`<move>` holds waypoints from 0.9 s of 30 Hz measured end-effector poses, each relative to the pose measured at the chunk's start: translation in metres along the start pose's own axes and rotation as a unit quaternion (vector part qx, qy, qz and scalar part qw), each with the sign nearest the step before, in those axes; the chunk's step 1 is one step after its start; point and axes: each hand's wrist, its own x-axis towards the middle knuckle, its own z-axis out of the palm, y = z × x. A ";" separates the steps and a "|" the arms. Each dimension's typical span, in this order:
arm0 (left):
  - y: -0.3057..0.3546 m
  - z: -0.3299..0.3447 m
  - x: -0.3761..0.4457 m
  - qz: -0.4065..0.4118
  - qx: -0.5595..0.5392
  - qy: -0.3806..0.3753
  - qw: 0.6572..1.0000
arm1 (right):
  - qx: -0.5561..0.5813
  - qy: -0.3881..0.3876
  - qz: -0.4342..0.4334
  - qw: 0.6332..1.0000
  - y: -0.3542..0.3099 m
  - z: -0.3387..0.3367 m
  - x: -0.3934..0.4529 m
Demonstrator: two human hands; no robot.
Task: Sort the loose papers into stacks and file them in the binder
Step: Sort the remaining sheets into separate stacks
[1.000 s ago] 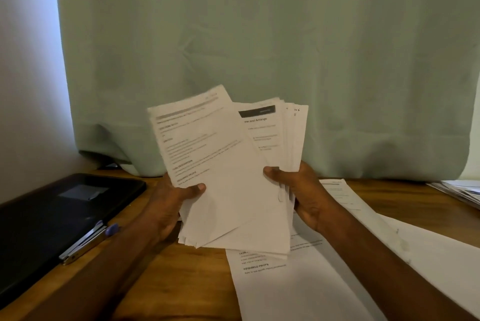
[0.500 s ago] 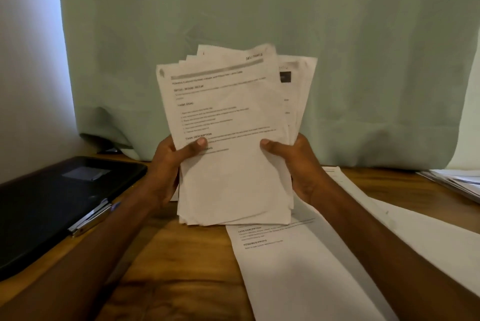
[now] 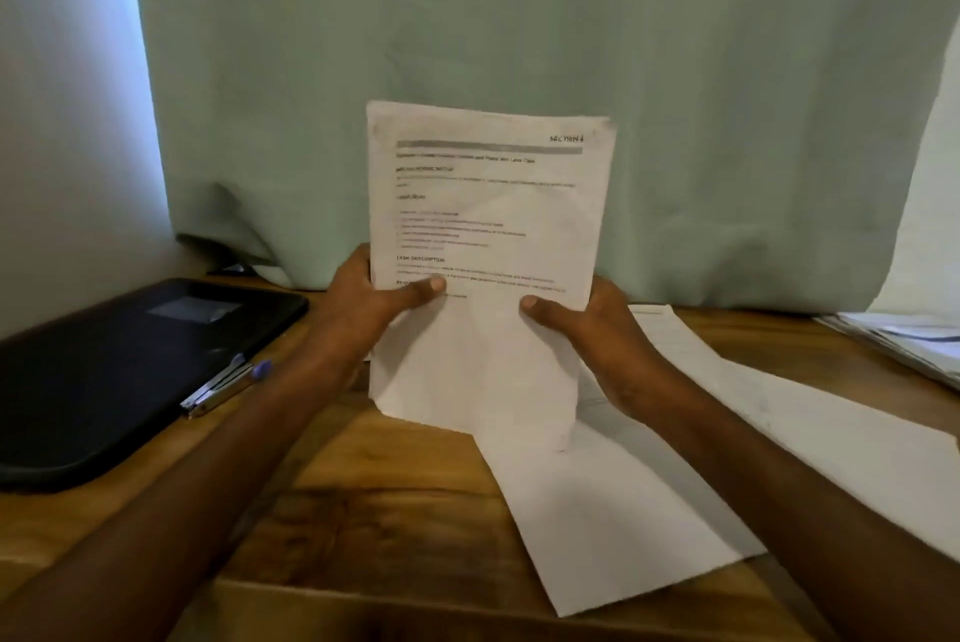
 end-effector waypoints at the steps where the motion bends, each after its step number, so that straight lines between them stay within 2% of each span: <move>1: -0.004 -0.004 -0.003 -0.004 0.021 -0.001 1.000 | 0.003 -0.002 0.003 1.000 0.000 0.000 -0.004; 6: 0.009 -0.006 -0.004 0.029 -0.028 0.029 0.999 | 0.011 0.031 -0.019 0.999 -0.020 -0.005 -0.002; 11: -0.021 0.010 -0.032 -0.003 0.052 -0.004 0.999 | -0.043 0.033 0.043 0.998 0.014 -0.001 -0.024; 14: -0.022 0.010 -0.030 0.001 0.061 0.020 0.998 | -0.013 0.061 0.049 0.997 0.015 -0.006 -0.023; 16: -0.026 0.010 -0.029 -0.007 0.070 -0.007 0.998 | -0.002 0.052 0.061 0.997 0.014 -0.008 -0.020; 19: -0.039 0.017 -0.041 -0.050 0.074 -0.046 0.995 | -0.054 0.023 0.101 0.993 0.021 -0.008 -0.023; 24: -0.019 0.029 -0.031 0.043 0.116 -0.003 0.992 | 0.005 0.078 0.067 0.995 0.013 -0.024 -0.019; 27: -0.031 0.037 -0.038 -0.006 0.177 -0.057 0.983 | -0.035 0.063 0.103 0.992 0.024 -0.027 -0.024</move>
